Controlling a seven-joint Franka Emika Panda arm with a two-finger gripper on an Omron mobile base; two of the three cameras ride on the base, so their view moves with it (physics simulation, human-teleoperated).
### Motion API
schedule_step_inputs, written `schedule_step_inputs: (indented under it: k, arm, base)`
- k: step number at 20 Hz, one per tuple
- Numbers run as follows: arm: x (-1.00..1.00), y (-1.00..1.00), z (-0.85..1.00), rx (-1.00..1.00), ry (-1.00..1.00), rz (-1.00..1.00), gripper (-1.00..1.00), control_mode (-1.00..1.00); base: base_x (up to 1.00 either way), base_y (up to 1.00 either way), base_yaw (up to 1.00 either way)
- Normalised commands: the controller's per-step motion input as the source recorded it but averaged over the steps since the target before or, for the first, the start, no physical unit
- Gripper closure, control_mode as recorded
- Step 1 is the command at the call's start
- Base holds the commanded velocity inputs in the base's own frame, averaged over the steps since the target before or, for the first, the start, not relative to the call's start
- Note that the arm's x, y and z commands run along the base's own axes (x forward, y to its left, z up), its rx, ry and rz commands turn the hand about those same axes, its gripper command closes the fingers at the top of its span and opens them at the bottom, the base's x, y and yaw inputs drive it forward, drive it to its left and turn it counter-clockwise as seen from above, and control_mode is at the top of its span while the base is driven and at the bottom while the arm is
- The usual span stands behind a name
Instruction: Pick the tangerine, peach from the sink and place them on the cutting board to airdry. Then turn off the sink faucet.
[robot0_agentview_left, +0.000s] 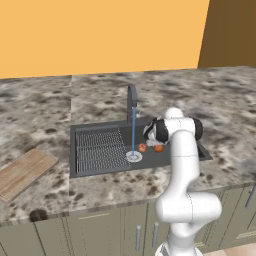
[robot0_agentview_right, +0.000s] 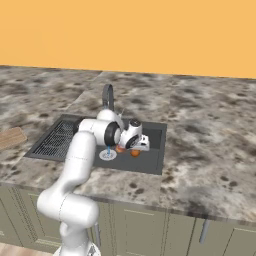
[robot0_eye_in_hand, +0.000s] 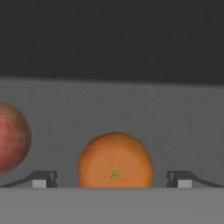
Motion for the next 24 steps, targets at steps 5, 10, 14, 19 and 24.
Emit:
schedule_step_inputs:
  k: [5, 10, 14, 19, 24]
  arm:
    - [0.30, 0.00, -0.26, 0.00, 0.04, 0.00, 1.00, -1.00]
    - [0.10, 0.00, -0.20, 0.00, 0.04, 0.00, 1.00, -1.00]
    - [0.00, 0.01, 0.03, 0.00, 0.00, 0.00, 1.00, -1.00]
    - [-0.30, 0.00, 0.39, 0.00, -0.06, 0.00, 1.00, -1.00]
    - [-0.45, -0.03, 0.63, 0.00, -0.08, 0.00, 1.00, -1.00]
  base:
    - [0.00, 0.00, 0.00]
    - [0.00, 0.00, 0.00]
    - [0.00, 0.00, 0.00]
    - [0.00, 0.00, 0.00]
    - [0.00, 0.00, 0.00]
